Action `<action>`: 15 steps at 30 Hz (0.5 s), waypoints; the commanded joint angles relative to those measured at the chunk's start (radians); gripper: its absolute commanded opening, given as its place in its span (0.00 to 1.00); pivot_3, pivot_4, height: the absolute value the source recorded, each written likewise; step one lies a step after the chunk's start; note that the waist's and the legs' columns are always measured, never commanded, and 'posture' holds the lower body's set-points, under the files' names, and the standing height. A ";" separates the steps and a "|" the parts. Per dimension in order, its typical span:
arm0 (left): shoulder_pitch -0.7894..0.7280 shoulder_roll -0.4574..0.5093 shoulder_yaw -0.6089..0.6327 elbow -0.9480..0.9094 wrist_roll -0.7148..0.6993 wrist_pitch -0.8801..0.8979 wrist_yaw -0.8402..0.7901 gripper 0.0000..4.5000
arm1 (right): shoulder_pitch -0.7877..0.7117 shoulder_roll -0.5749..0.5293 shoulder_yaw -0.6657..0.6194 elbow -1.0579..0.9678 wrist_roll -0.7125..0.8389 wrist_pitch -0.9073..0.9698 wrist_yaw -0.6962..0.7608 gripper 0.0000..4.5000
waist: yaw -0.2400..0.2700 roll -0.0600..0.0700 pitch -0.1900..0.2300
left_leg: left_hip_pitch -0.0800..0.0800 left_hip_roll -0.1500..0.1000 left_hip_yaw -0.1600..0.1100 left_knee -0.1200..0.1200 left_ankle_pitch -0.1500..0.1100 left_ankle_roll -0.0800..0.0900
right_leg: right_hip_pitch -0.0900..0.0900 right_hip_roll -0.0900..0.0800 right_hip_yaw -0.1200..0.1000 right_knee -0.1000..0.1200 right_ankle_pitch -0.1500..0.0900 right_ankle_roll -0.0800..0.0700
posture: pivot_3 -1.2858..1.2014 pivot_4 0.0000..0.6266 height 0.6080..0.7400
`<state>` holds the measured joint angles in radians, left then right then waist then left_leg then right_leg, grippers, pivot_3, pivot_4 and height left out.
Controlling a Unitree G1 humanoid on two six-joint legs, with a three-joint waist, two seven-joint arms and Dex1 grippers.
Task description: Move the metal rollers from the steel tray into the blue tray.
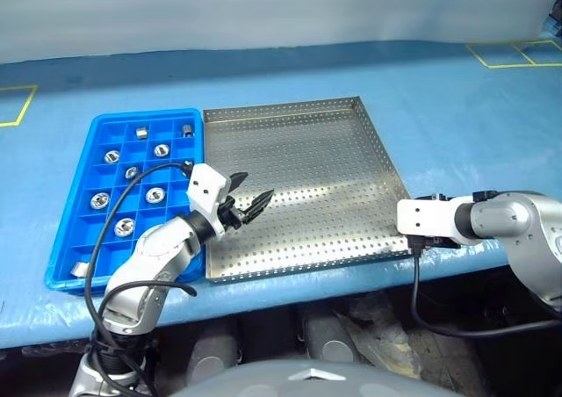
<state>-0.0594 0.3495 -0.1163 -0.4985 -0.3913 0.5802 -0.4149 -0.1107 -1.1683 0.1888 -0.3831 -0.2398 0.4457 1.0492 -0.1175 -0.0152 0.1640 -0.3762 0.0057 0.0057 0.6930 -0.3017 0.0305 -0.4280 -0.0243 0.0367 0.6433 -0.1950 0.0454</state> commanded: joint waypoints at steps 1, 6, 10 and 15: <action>-0.005 0.004 0.020 -0.052 0.003 -0.019 0.002 0.80 | -0.031 0.015 0.011 0.041 -0.012 0.001 0.013 0.69 | 0.000 0.000 0.000 | 0.000 0.000 0.001 0.000 0.000 0.000 | 0.000 0.000 0.001 0.000 0.000 0.000 | 0.44 0.24 1.00; 0.002 0.007 0.026 -0.060 0.002 -0.018 0.008 0.80 | -0.053 0.029 0.036 0.089 -0.026 -0.009 0.023 0.43 | 0.001 0.000 0.000 | 0.000 0.000 0.002 0.001 0.000 0.001 | 0.000 0.000 0.003 0.000 0.001 0.000 | 0.44 0.24 1.00; 0.007 0.007 0.028 -0.064 0.003 -0.017 0.011 0.80 | -0.067 0.043 0.036 0.098 -0.034 -0.010 0.021 0.31 | 0.001 0.000 0.000 | 0.000 0.000 0.003 0.002 -0.001 0.002 | 0.000 0.000 0.004 0.000 0.001 0.000 | 0.44 0.24 1.00; 0.007 0.008 0.031 -0.067 0.002 -0.016 0.012 0.80 | -0.083 0.078 0.019 0.087 -0.027 -0.009 -0.007 0.31 | 0.000 0.000 0.000 | 0.000 0.000 0.003 0.003 -0.001 0.002 | 0.000 0.000 0.004 0.000 0.002 0.001 | 0.45 0.24 1.00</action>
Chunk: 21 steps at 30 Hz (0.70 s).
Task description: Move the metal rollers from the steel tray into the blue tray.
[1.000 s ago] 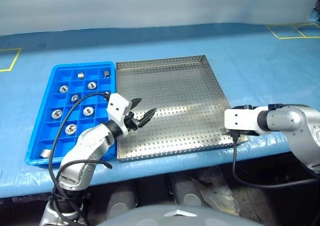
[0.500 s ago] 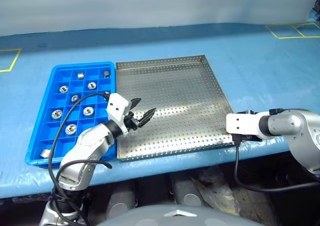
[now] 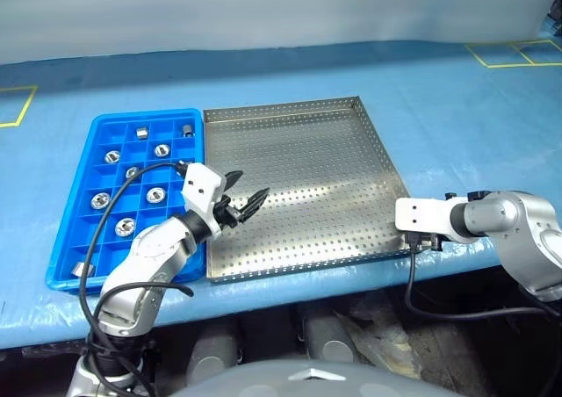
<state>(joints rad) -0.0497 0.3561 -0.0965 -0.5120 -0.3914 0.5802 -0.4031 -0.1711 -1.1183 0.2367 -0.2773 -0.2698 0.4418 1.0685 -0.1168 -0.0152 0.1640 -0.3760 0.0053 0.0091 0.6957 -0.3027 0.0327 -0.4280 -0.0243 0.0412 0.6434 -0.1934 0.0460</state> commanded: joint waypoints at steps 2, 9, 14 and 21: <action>-0.003 0.003 0.015 -0.057 -0.001 -0.015 0.001 0.80 | -0.045 0.092 -0.061 -0.045 0.039 0.013 -0.065 0.31 | -0.001 0.000 0.000 | 0.000 0.000 0.000 0.000 0.000 0.000 | 0.000 0.000 0.000 0.000 0.001 0.002 | 0.45 0.24 1.00; 0.027 0.037 0.111 -0.102 -0.019 -0.010 0.006 0.80 | -0.166 0.542 -0.211 -0.134 0.222 0.164 -0.335 0.31 | -0.001 -0.001 0.000 | 0.000 0.001 0.001 0.001 0.000 -0.001 | -0.001 0.002 0.002 0.001 0.004 0.005 | 0.46 0.24 1.00; 0.097 0.113 0.270 -0.160 -0.024 0.010 0.016 0.80 | -0.191 0.787 -0.161 -0.169 0.298 0.203 -0.449 0.31 | 0.009 -0.001 0.000 | -0.001 0.001 -0.001 0.000 0.000 -0.001 | -0.002 0.001 0.000 0.001 0.004 0.003 | 0.47 0.24 1.00; 0.236 0.161 0.442 -0.235 -0.036 0.050 0.030 0.80 | -0.225 0.968 0.000 -0.080 0.345 0.182 -0.492 0.31 | 0.036 -0.001 0.000 | -0.002 0.001 -0.001 -0.001 -0.001 0.000 | -0.003 -0.003 -0.003 0.000 0.003 0.002 | 0.50 0.24 1.00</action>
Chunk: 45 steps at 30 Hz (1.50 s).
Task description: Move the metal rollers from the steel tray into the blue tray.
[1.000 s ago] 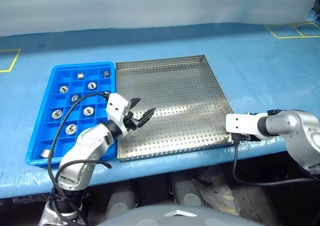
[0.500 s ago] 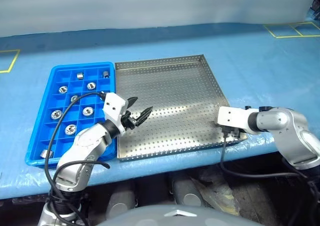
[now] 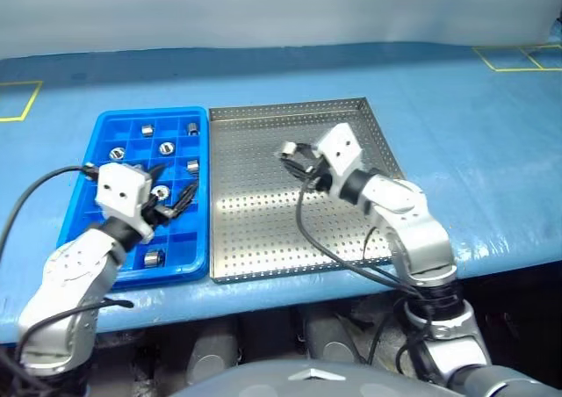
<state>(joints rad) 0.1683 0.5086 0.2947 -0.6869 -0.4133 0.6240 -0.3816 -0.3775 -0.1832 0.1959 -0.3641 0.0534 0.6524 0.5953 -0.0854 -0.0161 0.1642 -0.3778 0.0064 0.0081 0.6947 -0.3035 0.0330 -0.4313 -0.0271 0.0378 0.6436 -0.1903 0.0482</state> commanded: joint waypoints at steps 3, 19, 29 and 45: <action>0.063 -0.008 0.067 -0.093 -0.021 0.011 0.023 0.80 | -0.025 0.049 0.138 0.064 0.010 -0.077 0.010 0.31 | 0.029 0.000 0.000 | 0.000 0.000 -0.001 -0.001 0.000 -0.001 | 0.000 -0.001 -0.003 0.000 -0.001 -0.002 | 0.52 0.24 1.00; 0.356 -0.029 0.149 -0.242 -0.093 0.019 -0.005 0.80 | -0.205 0.121 0.287 0.343 0.007 -0.216 0.113 0.31 | 0.075 -0.001 0.000 | 0.001 0.002 -0.005 -0.004 0.003 -0.005 | 0.001 -0.001 -0.011 0.000 -0.005 -0.012 | 0.56 0.24 1.00; 0.443 -0.059 0.162 -0.294 -0.115 0.014 0.022 0.80 | -0.219 0.130 0.318 0.455 -0.016 -0.267 0.147 0.31 | 0.105 -0.001 0.000 | 0.001 0.001 -0.009 -0.005 0.004 -0.006 | 0.002 -0.001 -0.015 0.000 -0.007 -0.014 | 0.59 0.24 1.00; 0.295 -0.016 0.092 -0.235 -0.119 0.031 0.025 0.80 | -0.208 0.128 0.190 0.363 0.011 -0.286 0.063 0.69 | 0.107 0.000 0.000 | 0.001 0.002 -0.012 -0.007 0.005 -0.009 | 0.003 0.001 -0.018 0.000 -0.008 -0.016 | 0.55 0.24 1.00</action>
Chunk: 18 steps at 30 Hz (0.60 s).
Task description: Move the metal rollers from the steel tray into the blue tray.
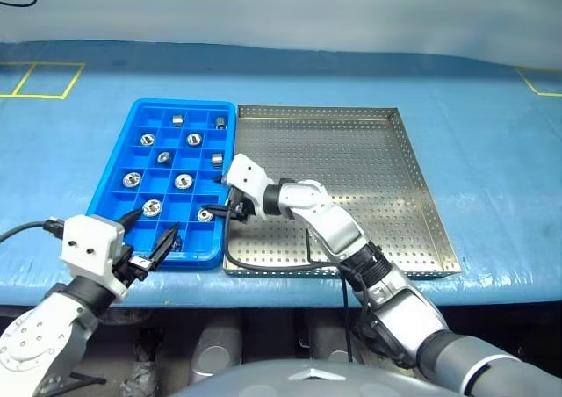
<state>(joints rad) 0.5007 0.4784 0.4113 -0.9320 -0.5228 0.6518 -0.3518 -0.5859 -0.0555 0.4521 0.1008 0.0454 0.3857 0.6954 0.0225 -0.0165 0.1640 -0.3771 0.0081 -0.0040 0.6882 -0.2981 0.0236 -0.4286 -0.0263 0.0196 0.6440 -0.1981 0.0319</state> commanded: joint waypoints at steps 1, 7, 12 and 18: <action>-0.069 0.021 -0.049 0.023 -0.004 0.003 -0.009 0.80 | 0.009 -0.009 -0.099 -0.138 0.022 -0.014 -0.061 0.69 | 0.000 0.000 0.000 | 0.000 0.000 0.000 0.000 0.000 0.000 | 0.000 0.000 0.000 0.000 0.000 0.000 | 0.55 0.24 1.00; -0.332 0.016 -0.270 0.165 0.057 -0.017 -0.018 0.80 | 0.128 -0.203 -0.296 -0.287 -0.045 0.030 -0.184 0.69 | 0.004 -0.001 -0.001 | 0.000 -0.002 -0.002 0.000 0.000 0.000 | 0.002 -0.001 -0.001 -0.001 0.000 0.000 | 0.50 0.24 1.00; -0.529 -0.064 -0.427 0.331 0.124 -0.099 -0.032 0.80 | 0.272 -0.402 -0.382 -0.380 -0.086 0.096 -0.182 0.69 | -0.036 0.001 -0.001 | -0.001 -0.003 0.001 0.000 0.000 0.001 | 0.001 -0.002 0.001 -0.002 0.002 0.003 | 0.46 0.24 1.00; -0.624 -0.128 -0.527 0.510 0.221 -0.195 -0.040 0.80 | 0.419 -0.455 -0.461 -0.455 -0.044 0.135 -0.191 0.69 | -0.116 0.002 -0.002 | 0.000 -0.001 0.004 -0.003 -0.001 0.003 | -0.001 0.002 0.004 -0.002 0.003 0.006 | 0.42 0.24 1.00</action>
<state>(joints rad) -0.1157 0.3532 -0.1064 -0.4345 -0.3231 0.4962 -0.3847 -0.1636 -0.5075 0.0256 -0.2956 -0.0188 0.5135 0.5154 -0.0939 -0.0149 0.1624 -0.3765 0.0069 0.0010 0.6847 -0.2996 0.0267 -0.4294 -0.0241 0.0248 0.6424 -0.1949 0.0379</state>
